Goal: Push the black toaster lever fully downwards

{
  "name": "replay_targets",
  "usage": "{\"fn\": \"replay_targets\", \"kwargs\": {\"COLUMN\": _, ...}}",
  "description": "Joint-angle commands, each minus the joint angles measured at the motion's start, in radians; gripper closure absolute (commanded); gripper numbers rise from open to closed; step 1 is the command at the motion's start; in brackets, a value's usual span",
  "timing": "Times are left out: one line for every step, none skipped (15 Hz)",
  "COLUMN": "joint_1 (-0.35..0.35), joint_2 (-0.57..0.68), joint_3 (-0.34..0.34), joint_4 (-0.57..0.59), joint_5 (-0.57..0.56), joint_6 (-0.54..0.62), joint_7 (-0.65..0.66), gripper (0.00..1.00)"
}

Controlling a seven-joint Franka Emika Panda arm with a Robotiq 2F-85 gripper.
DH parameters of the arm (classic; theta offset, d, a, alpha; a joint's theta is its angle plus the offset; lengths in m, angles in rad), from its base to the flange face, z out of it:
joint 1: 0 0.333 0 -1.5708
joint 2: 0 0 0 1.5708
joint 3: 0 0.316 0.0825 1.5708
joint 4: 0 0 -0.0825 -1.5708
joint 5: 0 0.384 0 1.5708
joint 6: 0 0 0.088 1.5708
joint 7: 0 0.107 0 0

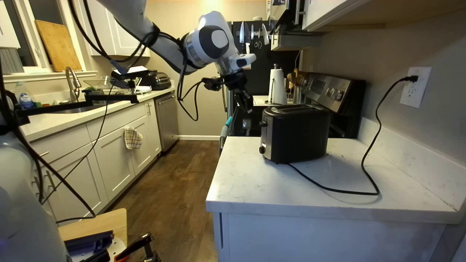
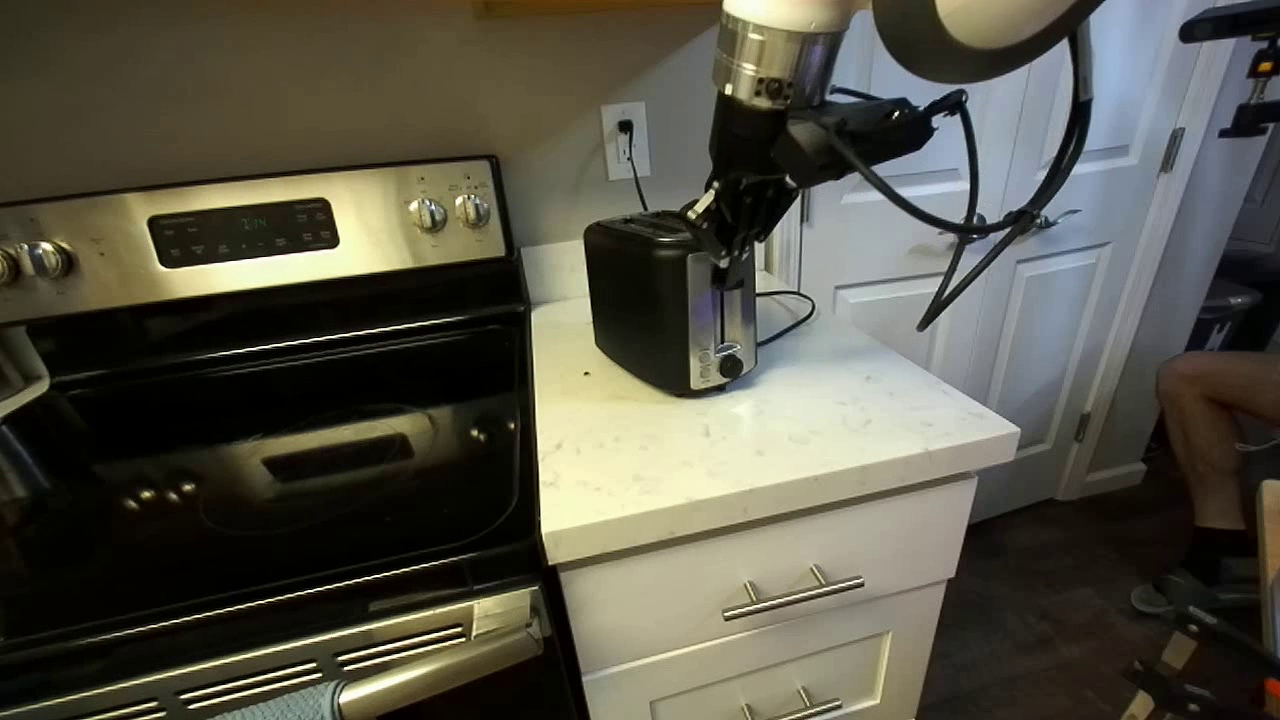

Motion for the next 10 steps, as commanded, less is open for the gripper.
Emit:
{"fn": "replay_targets", "kwargs": {"joint_1": -0.02, "joint_2": -0.105, "joint_3": 0.018, "joint_4": -0.072, "joint_5": -0.026, "joint_6": -0.053, "joint_7": 0.065, "gripper": 1.0}}
{"fn": "replay_targets", "kwargs": {"joint_1": -0.026, "joint_2": -0.117, "joint_3": 0.021, "joint_4": -0.079, "joint_5": -0.023, "joint_6": -0.067, "joint_7": 0.068, "gripper": 1.0}}
{"fn": "replay_targets", "kwargs": {"joint_1": -0.033, "joint_2": -0.128, "joint_3": 0.024, "joint_4": -0.086, "joint_5": -0.024, "joint_6": -0.075, "joint_7": 0.077, "gripper": 1.0}}
{"fn": "replay_targets", "kwargs": {"joint_1": -0.038, "joint_2": -0.138, "joint_3": 0.026, "joint_4": -0.094, "joint_5": -0.023, "joint_6": -0.084, "joint_7": 0.081, "gripper": 1.0}}
{"fn": "replay_targets", "kwargs": {"joint_1": -0.045, "joint_2": -0.147, "joint_3": 0.028, "joint_4": -0.102, "joint_5": -0.022, "joint_6": -0.093, "joint_7": 0.08, "gripper": 1.0}}
{"fn": "replay_targets", "kwargs": {"joint_1": -0.052, "joint_2": -0.155, "joint_3": 0.028, "joint_4": -0.109, "joint_5": -0.019, "joint_6": -0.099, "joint_7": 0.075, "gripper": 1.0}}
{"fn": "replay_targets", "kwargs": {"joint_1": -0.062, "joint_2": -0.161, "joint_3": 0.026, "joint_4": -0.116, "joint_5": -0.02, "joint_6": -0.1, "joint_7": 0.073, "gripper": 1.0}}
{"fn": "replay_targets", "kwargs": {"joint_1": -0.071, "joint_2": -0.165, "joint_3": 0.023, "joint_4": -0.122, "joint_5": -0.02, "joint_6": -0.1, "joint_7": 0.069, "gripper": 1.0}}
{"fn": "replay_targets", "kwargs": {"joint_1": -0.08, "joint_2": -0.169, "joint_3": 0.021, "joint_4": -0.128, "joint_5": -0.02, "joint_6": -0.098, "joint_7": 0.065, "gripper": 1.0}}
{"fn": "replay_targets", "kwargs": {"joint_1": -0.089, "joint_2": -0.167, "joint_3": 0.018, "joint_4": -0.128, "joint_5": -0.015, "joint_6": -0.092, "joint_7": 0.054, "gripper": 1.0}}
